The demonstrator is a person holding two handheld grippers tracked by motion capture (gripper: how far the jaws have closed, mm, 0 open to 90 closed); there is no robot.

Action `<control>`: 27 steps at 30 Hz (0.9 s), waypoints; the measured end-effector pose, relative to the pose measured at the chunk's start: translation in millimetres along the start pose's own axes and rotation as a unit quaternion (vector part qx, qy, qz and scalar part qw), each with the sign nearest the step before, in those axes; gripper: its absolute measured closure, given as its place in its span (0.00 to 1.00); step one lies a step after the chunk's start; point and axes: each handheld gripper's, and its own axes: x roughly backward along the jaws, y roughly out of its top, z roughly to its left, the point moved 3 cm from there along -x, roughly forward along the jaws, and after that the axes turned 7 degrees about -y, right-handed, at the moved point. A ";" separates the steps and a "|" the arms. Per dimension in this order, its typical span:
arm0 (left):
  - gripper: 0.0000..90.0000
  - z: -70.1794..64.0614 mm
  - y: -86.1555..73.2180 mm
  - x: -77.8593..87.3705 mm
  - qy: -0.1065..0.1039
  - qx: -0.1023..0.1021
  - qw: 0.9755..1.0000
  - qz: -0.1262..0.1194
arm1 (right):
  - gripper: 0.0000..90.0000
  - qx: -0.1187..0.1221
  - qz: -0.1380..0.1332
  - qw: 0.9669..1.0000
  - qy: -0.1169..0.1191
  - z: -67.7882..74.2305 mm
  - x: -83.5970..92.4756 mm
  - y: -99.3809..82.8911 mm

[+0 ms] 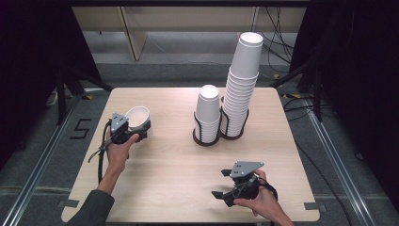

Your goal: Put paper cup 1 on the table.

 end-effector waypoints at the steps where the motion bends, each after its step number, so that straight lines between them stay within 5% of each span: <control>1: 0.17 1.8 -0.4 -4.0 0.003 -0.001 1.000 0.001 | 0.19 0.003 -0.001 1.000 -0.003 0.0 0.0 -0.1; 5: 0.17 5.0 -2.9 -16.3 0.006 0.012 1.000 -0.002 | 0.19 -0.002 0.003 1.000 0.000 1.1 -1.1 -1.0; 13: 0.16 12.9 -12.3 -35.2 0.025 -0.004 1.000 0.010 | 0.19 0.001 0.004 1.000 0.003 1.5 -1.2 -1.2; 16: 0.15 13.9 -14.9 -38.9 0.021 0.000 1.000 0.006 | 0.19 0.004 0.002 1.000 0.002 1.2 -0.7 -1.2; 22: 0.13 12.1 -20.5 -43.4 0.021 -0.024 0.999 0.012 | 0.19 0.006 0.001 1.000 0.003 1.5 -0.4 -1.1; 27: 0.12 13.7 -26.5 -42.8 0.016 -0.024 0.999 0.044 | 0.19 0.008 0.004 1.000 0.003 1.7 -0.3 -1.6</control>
